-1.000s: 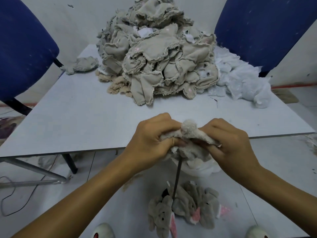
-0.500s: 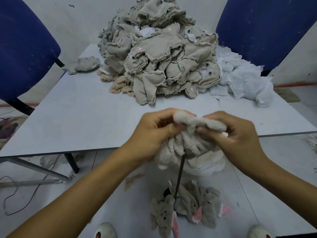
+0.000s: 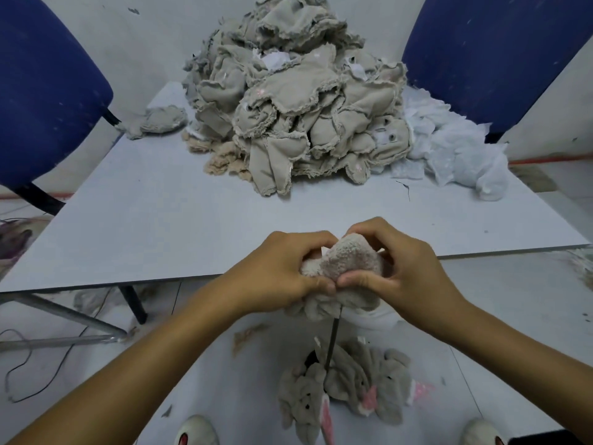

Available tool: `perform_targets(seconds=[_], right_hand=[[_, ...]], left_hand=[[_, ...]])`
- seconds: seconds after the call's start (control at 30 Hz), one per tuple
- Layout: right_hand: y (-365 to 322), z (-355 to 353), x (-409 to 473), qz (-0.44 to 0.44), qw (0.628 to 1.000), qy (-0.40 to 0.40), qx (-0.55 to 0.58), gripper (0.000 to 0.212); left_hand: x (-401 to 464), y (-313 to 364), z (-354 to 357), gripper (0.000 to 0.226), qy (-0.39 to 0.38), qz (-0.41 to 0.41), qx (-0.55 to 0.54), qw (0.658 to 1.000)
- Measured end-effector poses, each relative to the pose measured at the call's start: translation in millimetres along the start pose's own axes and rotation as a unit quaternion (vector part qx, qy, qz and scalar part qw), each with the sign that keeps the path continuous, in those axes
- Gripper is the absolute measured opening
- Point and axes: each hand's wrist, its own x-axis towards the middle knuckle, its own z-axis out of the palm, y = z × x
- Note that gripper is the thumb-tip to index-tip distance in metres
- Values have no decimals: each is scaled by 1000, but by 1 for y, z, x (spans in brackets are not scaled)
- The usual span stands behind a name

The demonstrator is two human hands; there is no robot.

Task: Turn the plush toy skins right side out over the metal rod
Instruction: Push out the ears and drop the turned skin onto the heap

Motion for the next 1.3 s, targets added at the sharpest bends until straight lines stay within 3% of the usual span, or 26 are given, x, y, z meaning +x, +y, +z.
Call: perform_targets(seconds=[0.1,0.23,0.3,0.4,0.5,0.67,0.73,0.87,0.93,1.1,1.2,1.3], right_hand=[[4,0,-3,68,996,-51,5,40],[9,-14,-1,102,990,-99,19,57],[9,-22,-1,114,990,-57,68,57],[-2,-24,0,89,982,26,164,50],[-11,-18,1,81,980,48,176,41],[-15,-17,1,68,979,97,169,45],[-15,-20,0,72,984,94,136,47],[-6,-10,-3,75,995,-36,-60,33],[-4,-6,-1,71,995,-40,-65,31],[-5,-11,-7,42,997,-19,-60,24],[-4,-8,-10,18,998,35,-58,28],[-3,-8,-7,68,997,-36,1,37]], left_hand=[[1,1,6,29,-13,2,28,1000],[-1,0,3,17,38,25,-101,994],[1,-2,-3,17,42,14,-166,985],[2,-7,-8,32,-25,-17,-113,993],[2,-4,-10,34,-47,0,-104,993],[8,7,-13,22,64,103,-186,975],[8,4,-13,21,72,96,-161,980],[10,-6,-6,19,-23,35,66,997],[12,-4,-4,29,-36,36,96,994],[9,6,-3,39,-8,38,-36,999],[9,13,-1,25,59,91,-91,990],[11,13,-2,17,102,99,-186,972]])
